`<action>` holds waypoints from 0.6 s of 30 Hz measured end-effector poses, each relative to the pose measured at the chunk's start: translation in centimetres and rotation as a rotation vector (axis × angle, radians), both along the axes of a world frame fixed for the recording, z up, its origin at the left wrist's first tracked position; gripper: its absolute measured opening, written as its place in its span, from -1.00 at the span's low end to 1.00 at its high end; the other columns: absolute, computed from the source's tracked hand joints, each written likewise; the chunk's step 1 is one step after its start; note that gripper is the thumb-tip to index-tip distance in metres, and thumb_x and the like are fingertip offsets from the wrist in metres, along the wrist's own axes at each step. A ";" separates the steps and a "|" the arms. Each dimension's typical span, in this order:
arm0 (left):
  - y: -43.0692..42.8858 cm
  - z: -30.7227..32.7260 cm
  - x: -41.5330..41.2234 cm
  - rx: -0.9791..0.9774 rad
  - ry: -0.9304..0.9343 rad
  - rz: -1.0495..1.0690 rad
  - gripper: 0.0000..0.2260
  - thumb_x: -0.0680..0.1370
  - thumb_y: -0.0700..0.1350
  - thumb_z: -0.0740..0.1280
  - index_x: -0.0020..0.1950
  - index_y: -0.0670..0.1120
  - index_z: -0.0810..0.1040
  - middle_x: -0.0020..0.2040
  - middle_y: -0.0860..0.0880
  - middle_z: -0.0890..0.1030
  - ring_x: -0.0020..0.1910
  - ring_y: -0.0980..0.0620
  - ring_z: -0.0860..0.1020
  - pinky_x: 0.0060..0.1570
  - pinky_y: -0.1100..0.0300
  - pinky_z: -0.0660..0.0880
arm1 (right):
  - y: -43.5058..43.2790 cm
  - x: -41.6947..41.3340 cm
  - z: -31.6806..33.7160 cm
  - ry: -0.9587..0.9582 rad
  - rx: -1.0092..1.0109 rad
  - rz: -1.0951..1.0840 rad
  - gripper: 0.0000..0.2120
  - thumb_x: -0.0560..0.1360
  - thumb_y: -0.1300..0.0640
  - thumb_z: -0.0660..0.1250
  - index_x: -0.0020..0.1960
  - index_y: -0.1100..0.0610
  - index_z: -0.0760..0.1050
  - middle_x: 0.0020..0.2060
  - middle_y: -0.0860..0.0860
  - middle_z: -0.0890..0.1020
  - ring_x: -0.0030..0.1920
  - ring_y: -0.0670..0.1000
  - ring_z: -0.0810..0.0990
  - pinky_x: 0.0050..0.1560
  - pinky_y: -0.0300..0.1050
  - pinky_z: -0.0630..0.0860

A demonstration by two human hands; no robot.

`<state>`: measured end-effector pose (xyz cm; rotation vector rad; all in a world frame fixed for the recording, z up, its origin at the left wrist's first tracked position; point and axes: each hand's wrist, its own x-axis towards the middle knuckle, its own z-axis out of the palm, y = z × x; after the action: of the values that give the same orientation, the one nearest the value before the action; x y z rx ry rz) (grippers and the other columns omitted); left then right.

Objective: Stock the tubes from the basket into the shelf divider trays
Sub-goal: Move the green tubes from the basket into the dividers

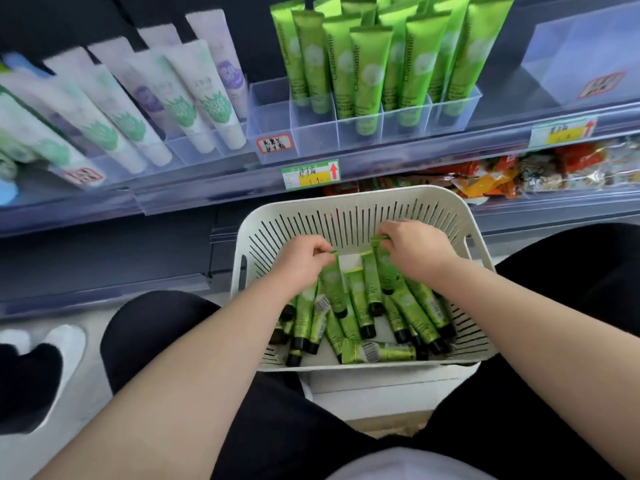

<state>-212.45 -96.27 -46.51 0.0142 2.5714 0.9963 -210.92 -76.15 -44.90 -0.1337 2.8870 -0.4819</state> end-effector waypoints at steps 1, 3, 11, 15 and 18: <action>0.0 1.0 -0.1 -0.020 0.068 0.004 -0.91 0.56 -0.12 0.38 0.04 -0.01 0.64 -0.07 0.05 0.63 -0.24 0.11 0.52 0.01 0.08 0.55 | -0.1 0.0 0.7 0.042 0.004 0.005 -0.79 0.57 0.14 0.19 0.18 0.04 0.48 0.03 0.04 0.57 0.05 0.13 0.56 -0.11 -0.02 0.50; 0.2 3.2 -0.4 -0.020 0.192 0.005 -0.87 0.56 -0.15 0.36 0.08 -0.06 0.66 -0.03 0.04 0.63 -0.21 0.11 0.50 0.00 0.19 0.47 | -0.4 -0.3 2.4 0.130 0.013 0.005 -0.78 0.57 0.14 0.19 0.18 0.03 0.48 0.04 0.04 0.57 0.05 0.15 0.56 -0.17 -0.04 0.48; 1.0 14.4 -2.5 0.005 0.702 -0.032 -0.84 0.57 -0.19 0.30 0.07 -0.07 0.66 0.02 -0.03 0.64 0.01 -0.03 0.57 0.07 0.08 0.48 | -0.3 -1.3 11.6 0.454 -0.037 -0.021 -0.77 0.57 0.10 0.21 0.21 0.03 0.48 0.05 0.04 0.57 0.05 0.16 0.55 -0.13 0.00 0.50; 1.2 20.0 -4.6 0.031 0.878 0.098 -0.80 0.58 -0.19 0.27 0.11 -0.05 0.66 0.03 -0.03 0.65 0.02 -0.01 0.57 0.01 0.23 0.42 | -0.2 -2.2 15.1 0.571 -0.039 -0.024 -0.76 0.58 0.11 0.21 0.22 0.05 0.50 0.03 0.05 0.59 0.06 0.15 0.54 -0.15 0.00 0.52; 1.3 22.4 -6.7 -0.045 0.957 0.175 -0.78 0.59 -0.19 0.24 0.12 -0.04 0.65 0.06 -0.03 0.64 0.07 -0.01 0.53 -0.04 0.26 0.31 | -0.3 -2.9 16.5 0.606 -0.066 -0.018 -0.75 0.58 0.10 0.20 0.22 0.04 0.50 0.04 0.04 0.59 0.06 0.14 0.55 -0.13 0.01 0.53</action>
<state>-219.15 -94.95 -24.14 0.3354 3.5015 1.1898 -213.82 -76.41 -28.40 -0.3128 3.4622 -0.6321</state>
